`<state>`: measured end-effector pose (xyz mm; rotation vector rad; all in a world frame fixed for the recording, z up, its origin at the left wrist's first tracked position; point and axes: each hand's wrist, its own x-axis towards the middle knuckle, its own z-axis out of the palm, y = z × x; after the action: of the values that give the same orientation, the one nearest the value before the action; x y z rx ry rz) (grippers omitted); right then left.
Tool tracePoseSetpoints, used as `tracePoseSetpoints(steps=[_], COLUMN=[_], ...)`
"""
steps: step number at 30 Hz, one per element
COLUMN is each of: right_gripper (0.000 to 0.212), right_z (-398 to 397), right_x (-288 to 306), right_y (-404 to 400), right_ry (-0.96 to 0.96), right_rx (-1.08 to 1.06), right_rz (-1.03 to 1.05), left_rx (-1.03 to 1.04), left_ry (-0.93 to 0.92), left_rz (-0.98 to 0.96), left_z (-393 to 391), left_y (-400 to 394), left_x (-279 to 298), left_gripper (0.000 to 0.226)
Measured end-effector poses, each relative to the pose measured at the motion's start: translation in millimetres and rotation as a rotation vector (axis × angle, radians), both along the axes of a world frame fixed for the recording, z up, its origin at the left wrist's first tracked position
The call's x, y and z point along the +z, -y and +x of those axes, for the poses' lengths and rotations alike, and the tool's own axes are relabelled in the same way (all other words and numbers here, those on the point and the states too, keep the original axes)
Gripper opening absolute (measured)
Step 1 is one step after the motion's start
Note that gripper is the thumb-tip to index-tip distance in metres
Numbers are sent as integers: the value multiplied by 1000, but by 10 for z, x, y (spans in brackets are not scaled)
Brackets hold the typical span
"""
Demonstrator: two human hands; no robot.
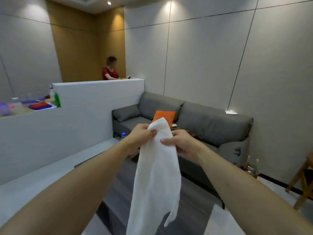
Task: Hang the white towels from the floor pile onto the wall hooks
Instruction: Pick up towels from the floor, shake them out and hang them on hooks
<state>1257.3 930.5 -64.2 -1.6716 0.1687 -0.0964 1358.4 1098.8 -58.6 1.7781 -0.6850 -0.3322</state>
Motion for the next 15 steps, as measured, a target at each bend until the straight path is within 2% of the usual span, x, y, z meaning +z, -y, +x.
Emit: tracePoseSetpoints(steps=[2, 5, 7, 11, 15], right_gripper=[30, 26, 27, 33, 35], right_z=[163, 395, 516, 667, 861], right_x=[64, 155, 182, 212, 256], right_y=[72, 51, 49, 189, 345], right_ry=[-13, 14, 44, 56, 17], right_rx=[84, 111, 137, 301, 321], right_rz=[-112, -197, -203, -189, -474], left_rx=[34, 42, 147, 411, 534], left_ry=[7, 51, 94, 164, 192], left_rz=[-37, 14, 5, -22, -44], left_z=[64, 72, 79, 172, 321], left_y=[4, 9, 16, -14, -81], left_x=[107, 245, 339, 504, 616], left_gripper=[15, 14, 6, 6, 5])
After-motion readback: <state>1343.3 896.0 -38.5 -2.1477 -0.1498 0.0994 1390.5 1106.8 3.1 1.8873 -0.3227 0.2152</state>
